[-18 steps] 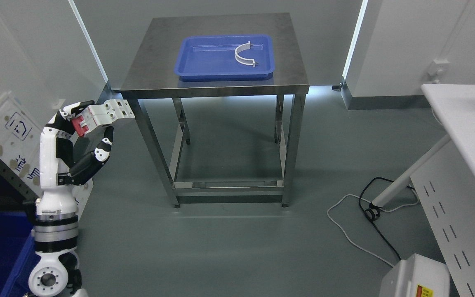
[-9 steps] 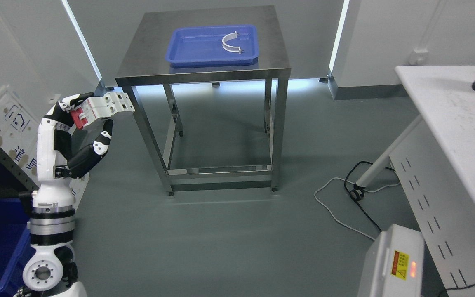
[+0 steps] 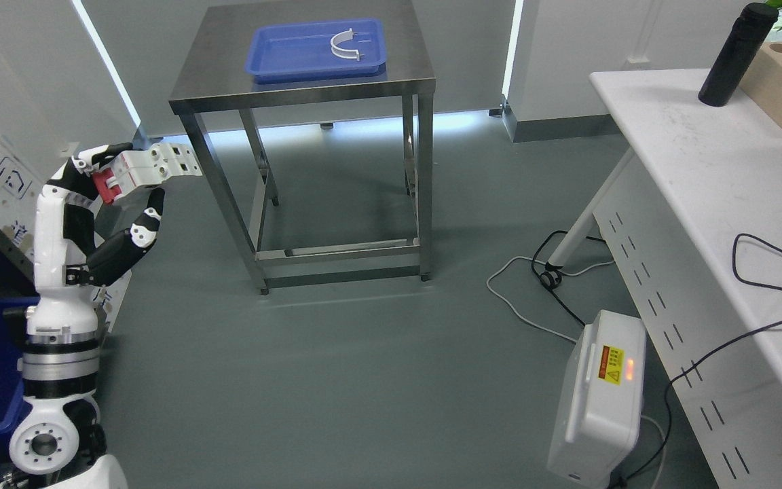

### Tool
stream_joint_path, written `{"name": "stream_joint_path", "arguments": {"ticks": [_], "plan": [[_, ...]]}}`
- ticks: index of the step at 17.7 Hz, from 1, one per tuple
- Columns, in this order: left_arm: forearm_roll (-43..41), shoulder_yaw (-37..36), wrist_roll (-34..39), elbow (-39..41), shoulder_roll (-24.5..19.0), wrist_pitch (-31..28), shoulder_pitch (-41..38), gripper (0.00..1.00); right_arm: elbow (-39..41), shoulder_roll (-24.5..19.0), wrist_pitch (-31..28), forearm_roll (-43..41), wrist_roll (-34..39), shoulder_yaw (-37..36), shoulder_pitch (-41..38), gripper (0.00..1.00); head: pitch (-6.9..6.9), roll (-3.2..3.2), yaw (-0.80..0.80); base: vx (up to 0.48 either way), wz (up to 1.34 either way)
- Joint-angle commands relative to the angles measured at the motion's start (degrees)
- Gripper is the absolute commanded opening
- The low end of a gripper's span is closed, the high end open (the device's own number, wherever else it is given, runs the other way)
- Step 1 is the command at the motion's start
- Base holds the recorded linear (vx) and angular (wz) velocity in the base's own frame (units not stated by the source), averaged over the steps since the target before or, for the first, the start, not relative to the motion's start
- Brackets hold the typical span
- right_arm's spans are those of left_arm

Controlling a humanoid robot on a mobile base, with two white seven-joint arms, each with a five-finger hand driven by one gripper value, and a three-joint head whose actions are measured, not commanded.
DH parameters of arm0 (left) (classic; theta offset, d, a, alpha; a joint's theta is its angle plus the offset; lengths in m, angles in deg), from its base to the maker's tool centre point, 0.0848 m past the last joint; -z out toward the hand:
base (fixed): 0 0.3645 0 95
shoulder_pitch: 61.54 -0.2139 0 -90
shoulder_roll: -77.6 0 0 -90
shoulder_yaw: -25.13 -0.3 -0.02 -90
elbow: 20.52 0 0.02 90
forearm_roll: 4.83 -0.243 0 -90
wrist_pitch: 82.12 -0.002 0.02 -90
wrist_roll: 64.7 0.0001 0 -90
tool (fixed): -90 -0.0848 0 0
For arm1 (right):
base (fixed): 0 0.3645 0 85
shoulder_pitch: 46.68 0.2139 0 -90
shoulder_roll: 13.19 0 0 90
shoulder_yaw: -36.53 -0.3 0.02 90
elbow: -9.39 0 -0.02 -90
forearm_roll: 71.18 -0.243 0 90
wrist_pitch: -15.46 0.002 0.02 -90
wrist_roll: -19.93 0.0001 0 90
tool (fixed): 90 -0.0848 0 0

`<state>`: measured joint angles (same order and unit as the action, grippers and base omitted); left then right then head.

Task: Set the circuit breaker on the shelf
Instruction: 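Hold the breaker in the left hand while turning toward the blue bins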

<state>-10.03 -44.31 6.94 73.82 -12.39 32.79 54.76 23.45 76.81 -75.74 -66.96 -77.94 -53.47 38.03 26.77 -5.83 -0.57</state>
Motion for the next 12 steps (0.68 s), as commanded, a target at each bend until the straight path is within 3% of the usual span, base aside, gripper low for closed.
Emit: {"name": "stream_joint_path", "arguments": {"ticks": [1, 10, 12], "plan": [[0.0, 2.8, 0.2, 0.1, -1.0, -0.4, 1.4, 0.17, 0.0, 1.0, -3.3, 0.0, 0.0, 1.1, 0.0, 1.0, 0.0, 0.0, 0.0, -0.3, 0.21], [-0.1, 2.7, -0.6, 0.1, -1.0, -6.9, 8.6, 0.17, 0.0, 1.0, -3.3, 0.0, 0.0, 1.1, 0.0, 1.0, 0.0, 0.0, 0.0, -0.272, 0.4], [-0.2, 2.2, -0.7, 0.1, -2.7, -7.5, 9.3, 0.17, 0.0, 1.0, -3.3, 0.0, 0.0, 1.1, 0.0, 1.0, 0.0, 0.0, 0.0, -0.094, 0.52]]}}
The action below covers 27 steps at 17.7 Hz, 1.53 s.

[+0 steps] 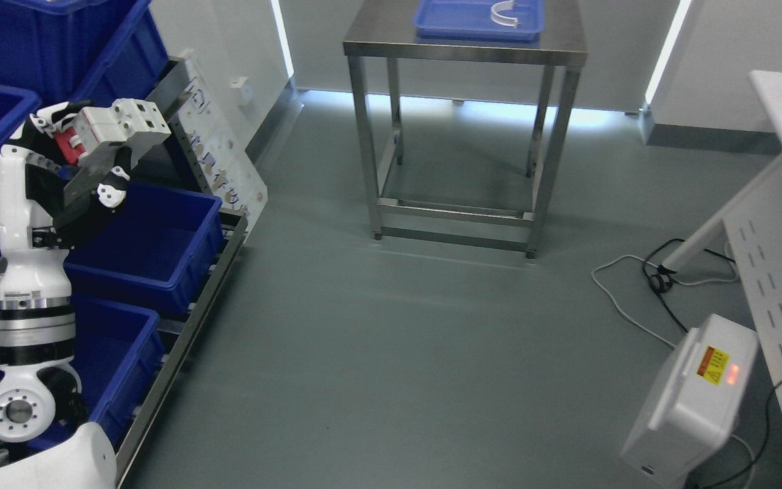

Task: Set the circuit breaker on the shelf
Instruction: 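Hold the breaker in the left hand while turning toward the blue bins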

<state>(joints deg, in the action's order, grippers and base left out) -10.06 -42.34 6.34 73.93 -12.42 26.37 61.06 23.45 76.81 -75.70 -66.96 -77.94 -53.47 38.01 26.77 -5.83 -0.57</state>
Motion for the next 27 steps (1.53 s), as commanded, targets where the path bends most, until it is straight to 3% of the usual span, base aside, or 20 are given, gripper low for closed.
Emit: {"name": "stream_joint_path", "arguments": {"ticks": [1, 8, 10, 14, 17, 21, 24, 27], "plan": [[-0.3, 0.2, -0.1, -0.1, -3.7, -1.3, 3.3, 0.17, 0.0, 1.0, -3.3, 0.0, 0.0, 1.1, 0.0, 1.0, 0.0, 0.0, 0.0, -0.08, 0.54], [-0.3, 0.2, -1.8, -0.1, -7.5, -4.2, 6.2, 0.18, 0.0, 1.0, -3.3, 0.0, 0.0, 1.1, 0.0, 1.0, 0.0, 0.0, 0.0, 0.024, 0.7], [-0.3, -0.1, -2.5, -0.1, -9.2, -7.7, 7.8, 0.18, 0.0, 1.0, -3.3, 0.0, 0.0, 1.1, 0.0, 1.0, 0.0, 0.0, 0.0, 0.102, 0.86], [-2.2, -3.5, -14.2, -0.2, -13.6, -18.7, 9.4, 0.18, 0.0, 1.0, -3.3, 0.0, 0.0, 1.1, 0.0, 1.0, 0.0, 0.0, 0.0, 0.14, 0.87], [-3.7, -10.0, -14.4, -2.2, -18.2, -23.6, 11.3, 0.18, 0.0, 1.0, -3.3, 0.0, 0.0, 1.1, 0.0, 1.0, 0.0, 0.0, 0.0, 0.147, 0.76], [-8.9, -16.6, -15.2, -8.6, -19.2, -29.2, 17.3, 0.18, 0.0, 1.0, -3.3, 0.0, 0.0, 1.1, 0.0, 1.0, 0.0, 0.0, 0.0, 0.111, 0.54], [-14.4, -19.4, -17.4, -15.4, -19.2, -29.2, 21.7, 0.18, 0.0, 1.0, -3.3, 0.0, 0.0, 1.1, 0.0, 1.0, 0.0, 0.0, 0.0, 0.094, 0.43], [-19.0, -25.8, -18.2, -27.4, -18.9, -28.2, 27.7, 0.18, 0.0, 1.0, -3.3, 0.0, 0.0, 1.1, 0.0, 1.0, -0.01, 0.0, 0.0, 0.068, 0.32]]}}
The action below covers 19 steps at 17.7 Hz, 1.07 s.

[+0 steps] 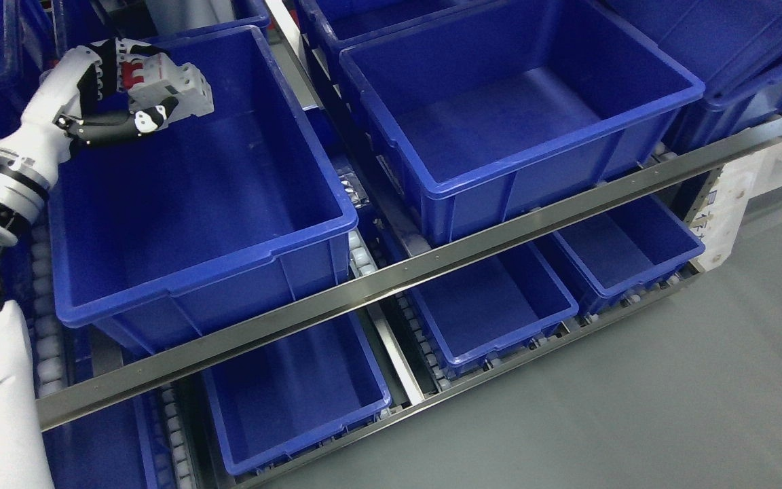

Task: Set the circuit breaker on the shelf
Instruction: 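Lower the left hand into the large blue bin and release the breaker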

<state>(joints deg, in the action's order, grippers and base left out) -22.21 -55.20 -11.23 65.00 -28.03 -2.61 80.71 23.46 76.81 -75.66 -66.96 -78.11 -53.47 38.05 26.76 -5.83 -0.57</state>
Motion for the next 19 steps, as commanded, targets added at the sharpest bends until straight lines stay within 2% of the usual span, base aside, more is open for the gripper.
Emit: {"name": "stream_joint_path", "arguments": {"ticks": [1, 3, 4, 6, 9, 14, 17, 19], "plan": [[-8.2, -16.7, -0.6, -23.3, -2.9, 2.0, 10.8, 0.18, 0.0, 1.0, -3.4, 0.0, 0.2, 1.1, 0.0, 1.0, 0.0, 0.0, 0.0, 0.054, 0.19], [-10.6, -21.8, -0.6, -32.1, -1.8, 3.8, 15.6, 0.18, 0.0, 1.0, -3.4, 0.0, 0.2, 1.1, 0.0, 1.0, 0.0, 0.0, 0.0, 0.043, 0.17], [-12.4, -23.6, -0.1, -40.0, -0.8, 7.2, 18.6, 0.18, 0.0, 1.0, -3.4, 0.0, 0.2, 1.1, 0.0, 1.0, 0.0, 0.0, 0.0, 0.028, 0.1], [-15.5, -24.1, 0.6, -49.6, 1.6, 11.5, 21.0, 0.18, 0.0, 1.0, -3.4, 0.0, 0.2, 1.1, 0.0, 1.0, 0.0, 0.0, 0.0, 0.02, 0.08], [-18.6, -24.2, 3.8, -59.2, 2.4, 13.7, 22.8, 0.19, 0.0, 1.0, -3.4, 0.0, 0.2, 1.1, 0.0, 1.0, 0.0, 0.0, 0.0, 0.004, 0.02], [-19.4, -23.6, 7.8, -60.9, 2.2, 13.7, 22.3, 0.24, 0.0, 1.0, -3.4, 0.0, 0.2, 1.1, 0.0, 1.0, 0.0, 0.0, 0.0, -0.005, -0.02], [-19.4, -22.3, 10.9, -60.9, 1.6, 13.3, 23.4, 0.38, 0.0, 1.0, -3.4, 0.0, 0.2, 1.1, 0.0, 1.0, 0.0, 0.0, 0.0, 0.0, 0.0], [-19.4, -22.1, 11.7, -60.9, 1.3, 13.3, 23.9, 0.39, 0.0, 1.0, -3.4, 0.0, 0.2, 1.1, 0.0, 1.0, 0.0, 0.0, 0.0, 0.0, 0.0]]}}
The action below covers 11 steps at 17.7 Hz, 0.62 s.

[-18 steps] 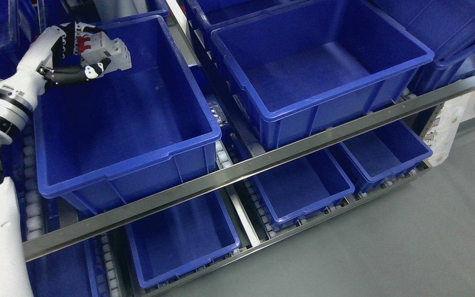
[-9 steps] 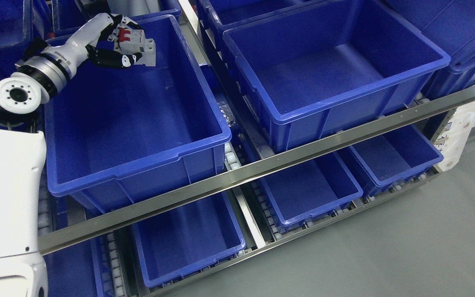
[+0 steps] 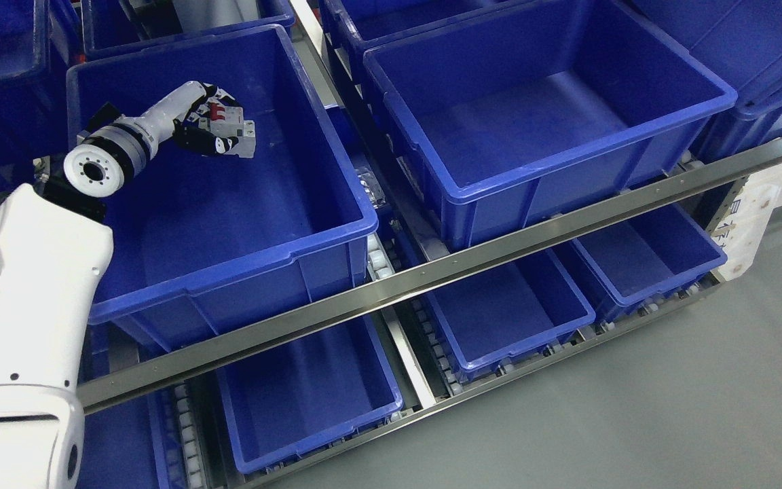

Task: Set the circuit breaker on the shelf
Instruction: 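Lower the left hand into the large blue bin and release the breaker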

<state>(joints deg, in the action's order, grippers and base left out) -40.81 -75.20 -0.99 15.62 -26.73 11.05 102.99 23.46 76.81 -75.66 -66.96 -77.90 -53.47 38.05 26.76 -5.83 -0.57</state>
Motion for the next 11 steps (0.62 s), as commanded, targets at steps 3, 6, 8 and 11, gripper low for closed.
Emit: {"name": "stream_joint_path", "arguments": {"ticks": [3, 6, 8, 11], "plan": [[-0.8, -1.5, 2.6, -11.5, 0.1, -0.4, 1.6, 0.51, 0.0, 1.0, -3.4, 0.0, 0.0, 1.1, 0.0, 1.0, 0.0, 0.0, 0.0, 0.0, 0.0], [-0.8, -1.4, 2.7, -11.4, 0.1, -0.4, 1.7, 0.64, 0.0, 1.0, -3.4, 0.0, 0.0, 1.1, 0.0, 1.0, 0.0, 0.0, 0.0, 0.0, 0.0], [-0.8, -1.4, 2.6, -11.3, 0.0, 0.0, 2.6, 0.74, 0.0, 1.0, -3.4, 0.0, 0.0, 1.1, 0.0, 1.0, 0.0, 0.0, 0.0, 0.0, 0.0], [-0.4, 0.0, 2.7, -10.4, -0.1, 0.0, 5.9, 0.84, 0.0, 1.0, -3.4, 0.0, 0.0, 1.1, 0.0, 1.0, 0.0, 0.0, 0.0, 0.0, 0.0]]}}
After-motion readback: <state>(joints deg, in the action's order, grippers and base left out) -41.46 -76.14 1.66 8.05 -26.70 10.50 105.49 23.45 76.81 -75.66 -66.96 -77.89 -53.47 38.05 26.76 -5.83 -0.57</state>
